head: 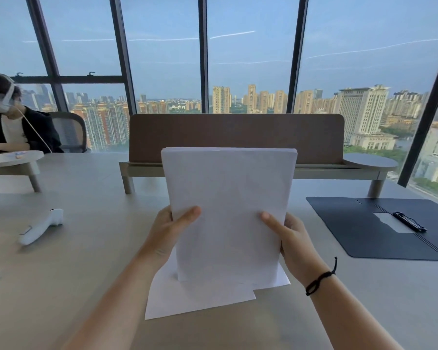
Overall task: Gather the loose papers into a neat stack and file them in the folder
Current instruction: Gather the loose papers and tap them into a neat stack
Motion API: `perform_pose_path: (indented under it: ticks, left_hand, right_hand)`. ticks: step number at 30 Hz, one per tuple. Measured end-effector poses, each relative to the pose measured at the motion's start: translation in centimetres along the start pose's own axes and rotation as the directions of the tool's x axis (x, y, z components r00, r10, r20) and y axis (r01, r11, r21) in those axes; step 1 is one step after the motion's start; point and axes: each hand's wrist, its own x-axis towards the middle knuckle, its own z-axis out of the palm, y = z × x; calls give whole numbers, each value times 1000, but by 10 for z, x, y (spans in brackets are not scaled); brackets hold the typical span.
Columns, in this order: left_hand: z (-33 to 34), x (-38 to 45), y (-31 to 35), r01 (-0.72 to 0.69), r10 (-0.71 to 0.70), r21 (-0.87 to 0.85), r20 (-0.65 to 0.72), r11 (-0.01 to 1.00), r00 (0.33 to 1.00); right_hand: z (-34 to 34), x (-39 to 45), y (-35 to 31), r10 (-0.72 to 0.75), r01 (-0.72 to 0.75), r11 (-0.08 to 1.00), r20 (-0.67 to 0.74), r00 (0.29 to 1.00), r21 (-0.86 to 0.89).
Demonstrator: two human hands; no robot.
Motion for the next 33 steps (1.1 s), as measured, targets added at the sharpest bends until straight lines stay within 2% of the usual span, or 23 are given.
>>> perform_pose_path:
  ticks: [4,7,10,13,15,17,20,23,26,30,31,33]
  left_hand:
    - [3,-5,-19,69,-70,73,1,995,998]
    - [1,2,-18,89,-71,109,-159,990,985]
    - [-23,14,-16,142,-159,-78,-322,987,933]
    - [-59,14,-21,247,-338,-302,-303,921,891]
    - [-72,6,-32,331,-402,-285,-248,900,881]
    - [-77,-2,-40,371,-429,-256,-232,893,873]
    - [-72,-1,-50,433,-507,-296,-254,851,824]
    - [-70,6,-57,443,-520,-297,-276,846,808]
    - [-62,11,-64,476,-553,-311,-238,823,799]
    - [-52,14,-69,485,-558,-327,-180,811,810]
    - [-49,14,-69,493,-564,-329,-169,805,808]
    - [-47,14,-71,517,-583,-332,-143,789,799]
  right_hand:
    - [5,-6,15,80,-80,995,-10,997,-52]
    - [12,-1,15,92,-94,990,-32,995,-106]
    - [5,10,10,57,-73,983,-101,993,-166]
    - [-12,24,14,156,-216,954,-276,949,-206]
    - [-22,31,18,282,-354,920,-343,896,-169]
    - [-25,39,20,416,-460,887,-351,839,-50]
    - [-25,49,21,529,-516,847,-291,797,127]
    - [-23,51,28,574,-556,818,-266,775,146]
    - [-8,48,45,578,-569,815,-225,784,111]
    - [14,48,66,411,-452,849,-195,890,-273]
    - [19,45,68,391,-416,853,-141,909,-316]
    - [25,41,68,395,-399,871,-72,916,-287]
